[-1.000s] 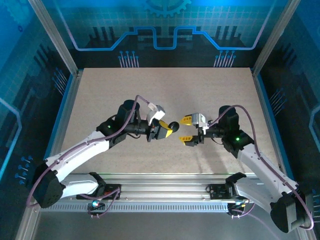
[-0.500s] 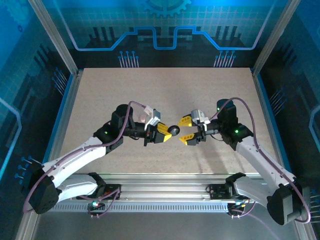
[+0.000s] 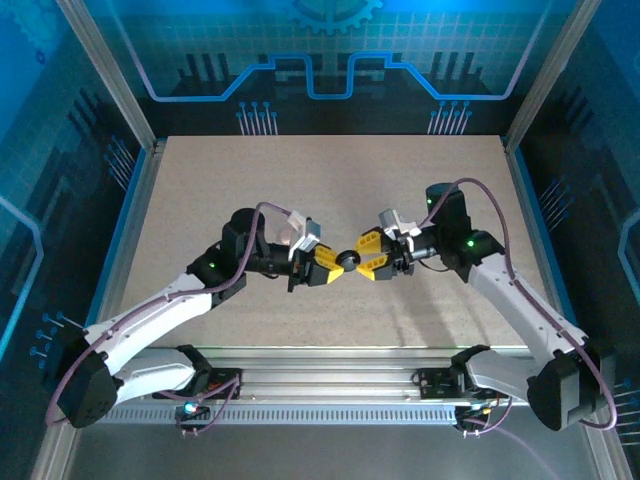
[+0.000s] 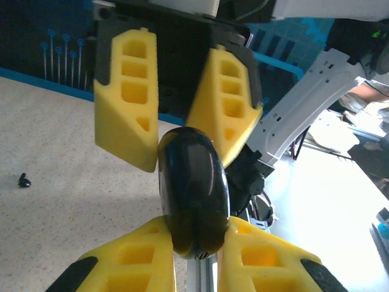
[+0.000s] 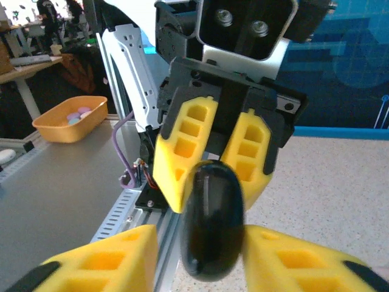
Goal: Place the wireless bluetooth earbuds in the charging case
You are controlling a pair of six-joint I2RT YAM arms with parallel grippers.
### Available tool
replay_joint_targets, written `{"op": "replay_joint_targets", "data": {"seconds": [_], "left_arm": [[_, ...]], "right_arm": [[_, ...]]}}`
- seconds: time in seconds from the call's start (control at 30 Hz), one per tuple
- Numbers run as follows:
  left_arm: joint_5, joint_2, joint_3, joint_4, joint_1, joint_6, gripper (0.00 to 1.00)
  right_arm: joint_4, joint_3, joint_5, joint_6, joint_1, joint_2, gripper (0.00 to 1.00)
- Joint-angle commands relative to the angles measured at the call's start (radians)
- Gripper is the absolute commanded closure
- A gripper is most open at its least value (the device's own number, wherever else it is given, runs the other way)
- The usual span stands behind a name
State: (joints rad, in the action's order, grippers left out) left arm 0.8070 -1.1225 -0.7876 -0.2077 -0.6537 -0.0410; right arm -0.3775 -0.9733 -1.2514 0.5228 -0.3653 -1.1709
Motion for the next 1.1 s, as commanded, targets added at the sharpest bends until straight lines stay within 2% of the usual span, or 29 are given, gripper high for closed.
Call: {"op": "replay_joint_targets", "data": {"seconds": [0.0, 0.07, 0.13, 0.2, 0.33, 0.43, 0.57, 0.77, 0.9, 1.07], "left_arm": [[0.014, 0.009, 0.006, -0.024, 0.002, 0.032, 0.82], [0.007, 0.009, 0.006, -0.017, 0.002, 0.036, 0.8], [-0.008, 0.008, 0.003, 0.0, 0.001, 0.047, 0.73], [-0.039, 0.013, -0.001, 0.042, 0.002, 0.081, 0.59], [-0.125, 0.027, -0.029, 0.185, 0.002, 0.226, 0.44], [-0.152, 0.027, -0.016, 0.211, 0.002, 0.329, 0.44], [-0.215, 0.029, 0.03, 0.192, 0.0, 0.455, 0.44], [-0.213, -0.026, 0.128, 0.05, 0.001, 0.608, 0.44], [-0.238, -0.079, 0.128, 0.046, 0.0, 0.625, 0.44], [-0.227, -0.122, 0.148, -0.033, 0.0, 0.616, 0.41]], "right_arm": [[-0.156, -0.057, -0.066, 0.112, -0.013, -0.031, 0.79], [-0.156, -0.062, -0.036, 0.103, -0.014, -0.038, 0.82], [-0.13, -0.055, 0.024, 0.073, -0.019, -0.031, 0.84], [-0.112, -0.045, 0.115, 0.05, -0.021, -0.015, 0.85], [-0.1, -0.023, 0.367, 0.041, -0.027, 0.04, 0.86], [-0.129, -0.023, 0.495, 0.095, -0.03, 0.063, 0.86], [-0.191, -0.052, 0.581, 0.141, -0.041, 0.047, 0.85], [-0.274, -0.07, 0.692, 0.209, -0.11, -0.004, 0.84], [-0.302, -0.078, 0.703, 0.248, -0.15, -0.035, 0.84], [-0.318, -0.092, 0.766, 0.274, -0.186, -0.101, 0.85]]}}
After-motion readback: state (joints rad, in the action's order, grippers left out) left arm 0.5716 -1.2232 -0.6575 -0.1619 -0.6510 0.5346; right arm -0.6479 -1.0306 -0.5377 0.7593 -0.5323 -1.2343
